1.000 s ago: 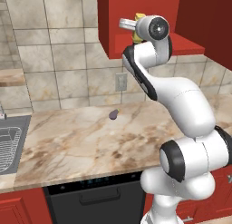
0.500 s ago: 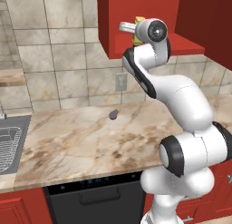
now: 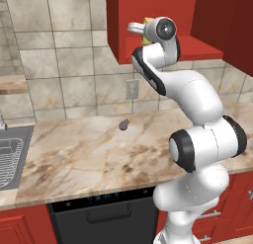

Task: Pick the mustard and shaker from the counter and place them in the cabinet.

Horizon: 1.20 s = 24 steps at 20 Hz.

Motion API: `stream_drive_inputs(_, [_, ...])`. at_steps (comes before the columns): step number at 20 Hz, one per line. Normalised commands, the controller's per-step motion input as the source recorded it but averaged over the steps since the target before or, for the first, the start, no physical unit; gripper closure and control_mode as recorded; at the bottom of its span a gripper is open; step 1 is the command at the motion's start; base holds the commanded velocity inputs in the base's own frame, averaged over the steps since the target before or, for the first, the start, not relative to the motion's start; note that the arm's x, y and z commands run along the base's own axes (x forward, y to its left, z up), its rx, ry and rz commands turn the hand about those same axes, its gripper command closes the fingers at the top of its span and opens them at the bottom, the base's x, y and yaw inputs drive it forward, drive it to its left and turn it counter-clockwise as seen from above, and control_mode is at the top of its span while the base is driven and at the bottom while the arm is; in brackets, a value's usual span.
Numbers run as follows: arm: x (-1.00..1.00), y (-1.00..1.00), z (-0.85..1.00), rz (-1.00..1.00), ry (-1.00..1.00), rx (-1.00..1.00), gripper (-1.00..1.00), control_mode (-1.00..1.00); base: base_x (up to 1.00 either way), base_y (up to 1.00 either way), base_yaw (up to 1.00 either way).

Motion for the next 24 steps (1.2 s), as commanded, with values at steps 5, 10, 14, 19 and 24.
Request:
stream_drive_inputs(5, [0.44, 0.00, -0.08, 0.00, 0.03, 0.00, 1.00, -1.00, 0.00, 0.00, 0.00])
stream_drive_inputs(10, [0.35, 0.00, -0.28, 0.00, 0.02, -0.05, 1.00, -1.00, 0.00, 0.00, 0.00])
stream_drive_inputs(14, [0.31, 0.00, -0.32, 0.00, 0.01, -0.07, 1.00, -1.00, 0.00, 0.00, 0.00])
stream_drive_inputs(19, [0.31, 0.00, -0.39, 0.00, 0.03, -0.07, 1.00, -1.00, 0.00, 0.00, 0.00])
stream_drive_inputs(24, [0.09, -0.03, -0.27, 0.00, 0.01, -0.03, 1.00, -1.00, 0.00, 0.00, 0.00])
